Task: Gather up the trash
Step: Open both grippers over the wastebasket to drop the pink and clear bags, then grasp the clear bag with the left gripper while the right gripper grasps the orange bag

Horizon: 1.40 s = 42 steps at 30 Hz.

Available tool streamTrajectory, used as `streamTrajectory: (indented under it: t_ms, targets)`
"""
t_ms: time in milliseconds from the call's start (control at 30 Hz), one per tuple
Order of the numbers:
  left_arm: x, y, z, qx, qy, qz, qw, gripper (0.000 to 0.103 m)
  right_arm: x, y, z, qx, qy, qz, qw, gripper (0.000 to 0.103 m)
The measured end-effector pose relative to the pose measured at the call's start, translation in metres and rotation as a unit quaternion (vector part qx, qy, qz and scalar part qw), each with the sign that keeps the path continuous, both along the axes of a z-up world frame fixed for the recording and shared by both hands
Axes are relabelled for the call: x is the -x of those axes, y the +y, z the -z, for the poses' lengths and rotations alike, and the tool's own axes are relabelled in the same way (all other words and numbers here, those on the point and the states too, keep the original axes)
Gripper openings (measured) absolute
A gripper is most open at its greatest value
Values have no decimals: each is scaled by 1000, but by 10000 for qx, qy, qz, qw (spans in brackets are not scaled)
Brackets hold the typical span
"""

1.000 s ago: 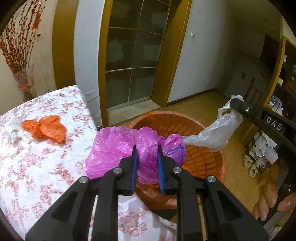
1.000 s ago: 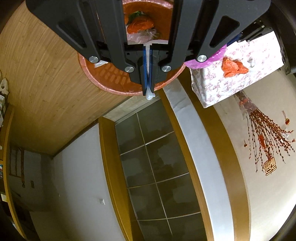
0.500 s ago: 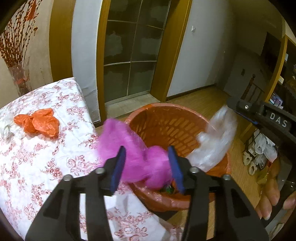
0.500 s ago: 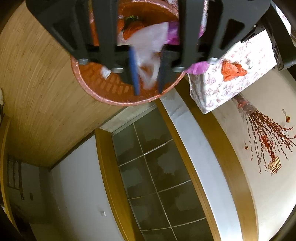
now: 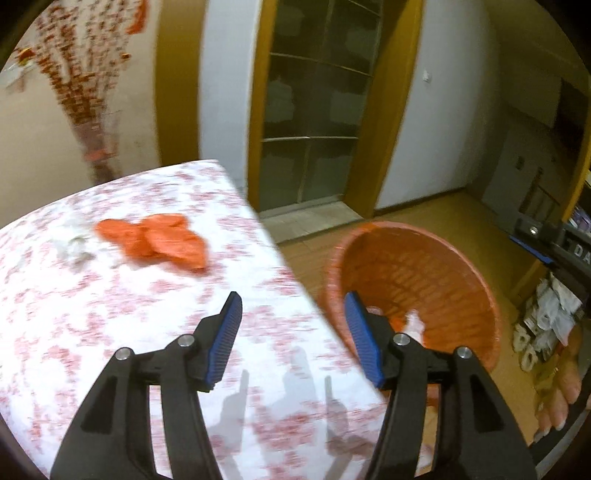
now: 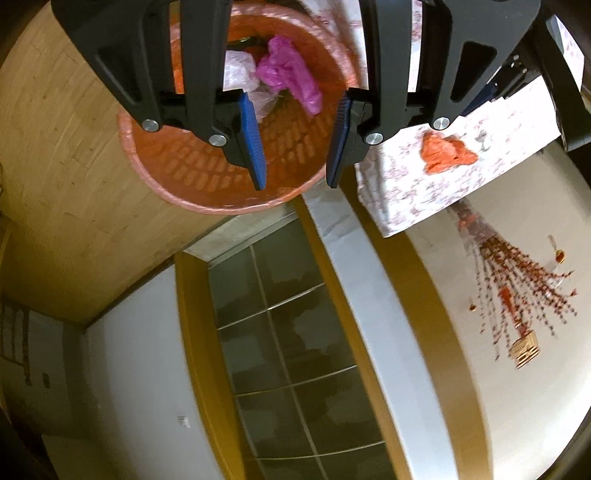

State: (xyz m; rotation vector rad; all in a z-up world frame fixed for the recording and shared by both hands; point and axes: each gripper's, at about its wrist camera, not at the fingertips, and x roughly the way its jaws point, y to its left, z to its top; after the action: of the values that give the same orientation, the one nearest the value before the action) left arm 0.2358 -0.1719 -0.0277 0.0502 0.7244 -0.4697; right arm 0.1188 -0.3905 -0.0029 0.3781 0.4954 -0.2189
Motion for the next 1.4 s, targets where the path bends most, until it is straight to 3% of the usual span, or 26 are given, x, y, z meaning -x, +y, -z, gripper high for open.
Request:
streamTrajectory:
  t_ms: [233, 300, 500, 633, 933, 1133, 1267, 1333, 1400]
  targets:
    - [-16, 74, -2, -35, -37, -795, 9968, 60, -22, 46, 1, 13, 86, -596, 9982, 36]
    - [-21, 91, -3, -42, -48, -985, 9951, 60, -30, 61, 1, 6, 112, -763, 9970, 45]
    - [-41, 157, -4, -12, -58, -1761, 9844, 63, -62, 107, 5, 168, 240, -1198, 9924, 59]
    - [-57, 190, -7, 27, -62, -2175, 9760, 63, -90, 136, 11, 271, 397, -1508, 9874, 59]
    - [-82, 223, -1, -50, -21, -2518, 9678, 63, -163, 180, 53, 306, 928, -2075, 9733, 59]
    - [-98, 228, 6, -41, 44, -2564, 9666, 63, -185, 202, 73, 641, 1171, -2278, 9645, 59]
    - [-105, 230, 9, -29, 61, -2576, 9662, 63, -195, 211, 84, 773, 1329, -2413, 9582, 51]
    - [-108, 230, 10, -41, 65, -2578, 9662, 63, -200, 213, 88, 731, 1465, -2513, 9540, 37]
    - [-110, 229, 11, -49, 79, -2567, 9664, 63, -203, 213, 91, 685, 1552, -2530, 9525, 15]
